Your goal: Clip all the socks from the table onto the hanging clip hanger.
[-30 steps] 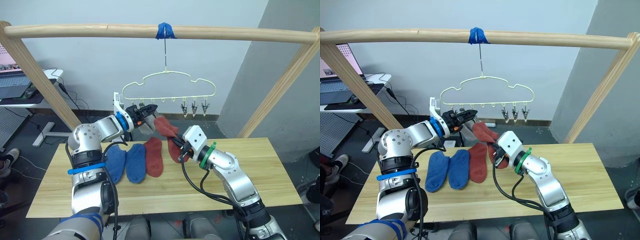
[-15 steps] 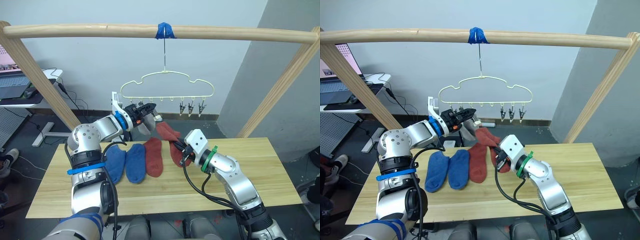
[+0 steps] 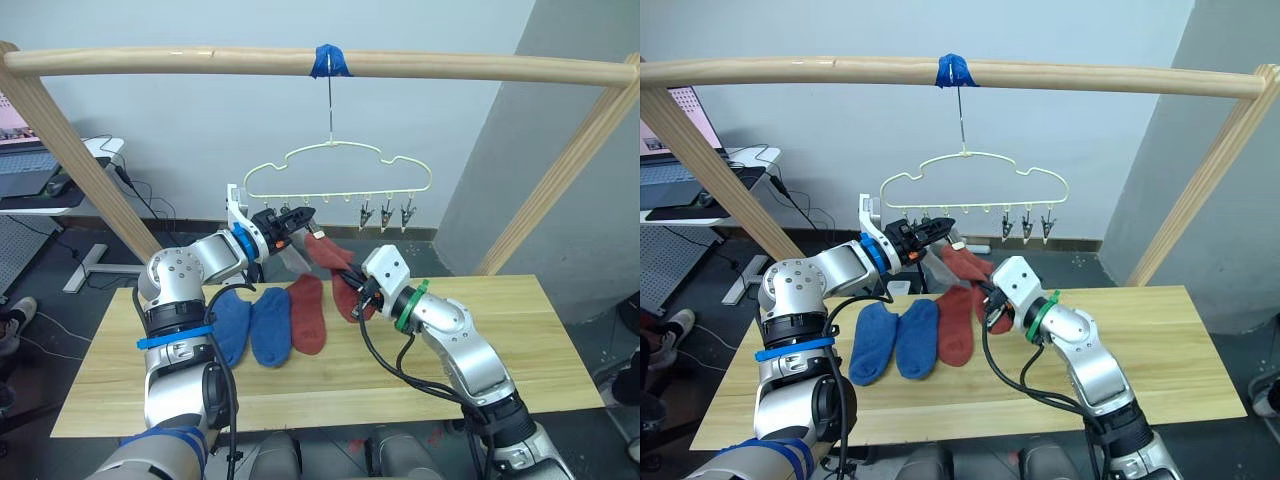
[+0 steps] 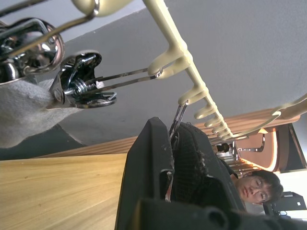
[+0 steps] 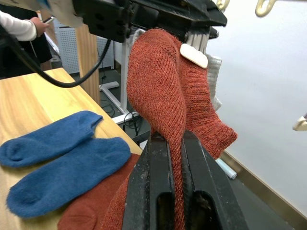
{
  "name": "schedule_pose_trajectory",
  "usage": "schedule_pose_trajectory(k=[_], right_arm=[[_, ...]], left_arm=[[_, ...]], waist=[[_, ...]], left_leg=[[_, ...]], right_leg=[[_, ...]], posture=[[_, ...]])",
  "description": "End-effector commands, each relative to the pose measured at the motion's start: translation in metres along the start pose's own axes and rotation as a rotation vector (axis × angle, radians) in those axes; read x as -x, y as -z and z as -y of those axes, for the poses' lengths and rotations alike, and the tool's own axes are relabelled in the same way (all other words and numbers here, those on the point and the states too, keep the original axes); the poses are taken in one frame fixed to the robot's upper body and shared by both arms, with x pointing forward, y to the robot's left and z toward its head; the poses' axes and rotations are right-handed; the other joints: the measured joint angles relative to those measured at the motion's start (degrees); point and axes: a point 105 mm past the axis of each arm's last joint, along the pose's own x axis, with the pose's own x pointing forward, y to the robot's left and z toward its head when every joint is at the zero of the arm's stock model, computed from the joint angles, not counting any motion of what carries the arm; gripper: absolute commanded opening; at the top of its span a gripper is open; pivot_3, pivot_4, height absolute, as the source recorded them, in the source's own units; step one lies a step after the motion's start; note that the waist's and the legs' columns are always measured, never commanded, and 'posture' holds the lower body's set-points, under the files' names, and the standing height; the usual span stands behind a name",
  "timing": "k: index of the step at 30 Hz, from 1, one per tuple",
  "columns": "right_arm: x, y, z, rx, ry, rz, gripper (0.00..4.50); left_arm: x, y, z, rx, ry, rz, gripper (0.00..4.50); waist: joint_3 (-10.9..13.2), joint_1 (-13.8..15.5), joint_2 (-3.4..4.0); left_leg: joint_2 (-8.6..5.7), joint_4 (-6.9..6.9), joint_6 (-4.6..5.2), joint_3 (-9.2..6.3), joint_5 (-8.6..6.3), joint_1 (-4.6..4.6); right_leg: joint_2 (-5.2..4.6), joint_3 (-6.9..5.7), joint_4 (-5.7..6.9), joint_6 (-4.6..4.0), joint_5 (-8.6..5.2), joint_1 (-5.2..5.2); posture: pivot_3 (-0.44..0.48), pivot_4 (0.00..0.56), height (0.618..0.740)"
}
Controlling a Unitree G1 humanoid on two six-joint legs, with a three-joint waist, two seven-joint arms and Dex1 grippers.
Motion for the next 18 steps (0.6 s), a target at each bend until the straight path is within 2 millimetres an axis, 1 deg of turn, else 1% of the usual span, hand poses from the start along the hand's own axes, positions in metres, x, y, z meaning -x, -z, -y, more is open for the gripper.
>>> schedule_pose_trajectory(k=[1,3,7,9,10,12,18], right_arm=[[-0.004,-0.013,0.0,0.02,-0.005,0.052,0.02],[-0.004,-0.013,-0.001,0.019,-0.009,0.05,0.02],[-0.004,-0.012,-0.001,0.017,-0.01,0.05,0.02],[-0.004,-0.013,-0.001,0.016,-0.009,0.05,0.0],[-0.005,-0.013,-0.001,0.016,-0.009,0.051,0.0],[-0.005,-0.013,-0.001,0.015,-0.008,0.052,0.0],[-0.009,-0.015,0.0,0.016,0.0,0.06,0.0]], left_arm=[[0.0,-0.002,0.005,-0.028,0.023,0.01,0.12],[0.001,-0.005,0.008,-0.086,0.035,0.023,0.12],[0.003,-0.009,0.016,-0.082,0.091,0.055,0.12],[0.005,-0.009,0.019,-0.079,0.111,0.056,0.83],[0.005,-0.009,0.018,-0.08,0.108,0.051,1.03],[0.006,-0.008,0.017,-0.083,0.101,0.044,1.65],[0.009,-0.006,0.016,-0.083,0.099,0.032,3.31]], waist=[[0.0,-0.03,0.01],[0.01,-0.03,0.01],[0.04,0.02,0.01],[0.06,0.01,0.0],[0.07,0.0,-0.01],[0.08,0.0,0.0],[0.09,0.01,-0.01]], left_leg=[[0.0,-0.01,0.0,0.0,0.0,-0.01],[0.0,-0.01,-0.01,0.01,0.0,-0.04],[0.0,-0.02,-0.02,0.02,-0.01,-0.06],[0.0,-0.03,-0.02,0.02,-0.01,-0.07],[0.0,-0.03,-0.02,0.02,-0.01,-0.07],[0.0,-0.03,-0.02,0.02,-0.01,-0.07],[0.0,-0.03,-0.02,0.02,-0.01,-0.07]], right_leg=[[0.0,0.0,-0.03,0.0,0.0,0.0],[-0.01,0.01,-0.09,0.0,0.0,0.0],[-0.02,0.01,-0.14,0.0,0.0,-0.01],[-0.02,0.0,-0.15,0.0,0.0,-0.01],[-0.02,0.01,-0.15,0.0,0.0,-0.01],[-0.03,0.01,-0.15,0.0,0.0,-0.01],[-0.03,0.01,-0.15,0.0,0.0,-0.01]], posture=[[-0.015,0.126,0.74],[-0.015,0.126,0.74],[-0.012,0.127,0.74],[-0.012,0.127,0.74],[-0.01,0.126,0.74],[-0.01,0.126,0.74],[-0.007,0.12,0.74]])
